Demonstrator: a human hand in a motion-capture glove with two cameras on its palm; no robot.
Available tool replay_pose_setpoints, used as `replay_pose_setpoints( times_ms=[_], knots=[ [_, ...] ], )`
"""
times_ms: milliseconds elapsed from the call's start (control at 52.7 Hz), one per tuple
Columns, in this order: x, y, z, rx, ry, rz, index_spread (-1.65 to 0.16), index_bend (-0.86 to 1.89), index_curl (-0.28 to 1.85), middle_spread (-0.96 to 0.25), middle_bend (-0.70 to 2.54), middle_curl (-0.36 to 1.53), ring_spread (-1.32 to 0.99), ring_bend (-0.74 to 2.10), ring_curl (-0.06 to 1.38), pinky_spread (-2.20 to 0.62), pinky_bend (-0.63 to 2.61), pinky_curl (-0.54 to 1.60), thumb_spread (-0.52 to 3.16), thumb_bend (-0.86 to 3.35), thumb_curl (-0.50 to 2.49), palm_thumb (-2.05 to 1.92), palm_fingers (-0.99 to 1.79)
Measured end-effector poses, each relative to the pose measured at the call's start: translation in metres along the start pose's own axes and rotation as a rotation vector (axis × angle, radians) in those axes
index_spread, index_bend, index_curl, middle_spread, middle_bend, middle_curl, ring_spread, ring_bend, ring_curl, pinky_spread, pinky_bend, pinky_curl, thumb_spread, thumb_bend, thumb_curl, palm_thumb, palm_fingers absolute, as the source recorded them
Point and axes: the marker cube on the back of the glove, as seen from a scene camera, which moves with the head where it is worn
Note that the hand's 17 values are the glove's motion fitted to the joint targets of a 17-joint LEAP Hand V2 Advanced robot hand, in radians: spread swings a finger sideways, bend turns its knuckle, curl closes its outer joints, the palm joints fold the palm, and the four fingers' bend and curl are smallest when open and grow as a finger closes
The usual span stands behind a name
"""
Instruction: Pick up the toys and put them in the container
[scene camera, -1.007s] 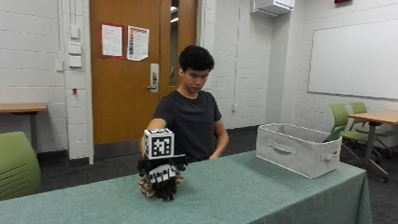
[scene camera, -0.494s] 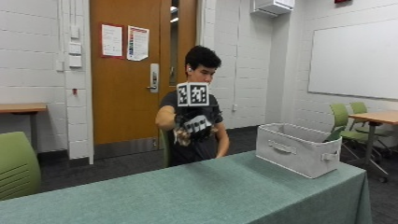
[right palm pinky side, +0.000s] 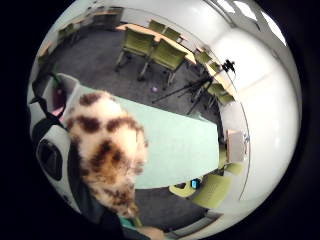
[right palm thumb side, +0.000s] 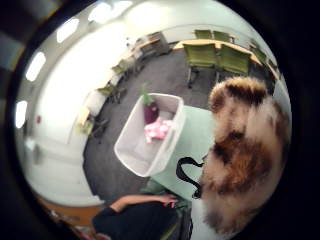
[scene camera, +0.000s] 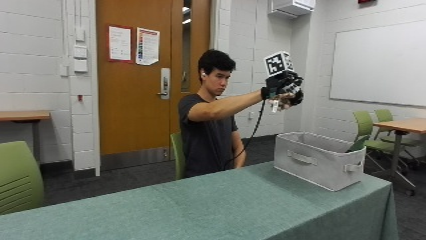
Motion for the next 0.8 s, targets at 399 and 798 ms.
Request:
replay_pose_setpoints(
  times_ms=[399, 798],
  knots=[
    [-0.111, -0.099, 0.065, -0.102, -0.093, -0.041, -0.35, 0.53, 0.96, -0.35, 0.97, 0.72, -0.38, 1.23, 0.56, -0.47, 0.82, 0.43, 0.67, 0.16, 1.06, 0.53, 1.2],
    [-0.106, -0.086, 0.111, -0.355, -0.031, -0.064, -0.25, -0.04, 0.82, -0.23, 0.57, 0.62, -0.33, 1.11, 0.55, -0.39, 1.23, 0.58, 0.83, -0.21, 0.78, -0.2, -0.13]
  ],
)
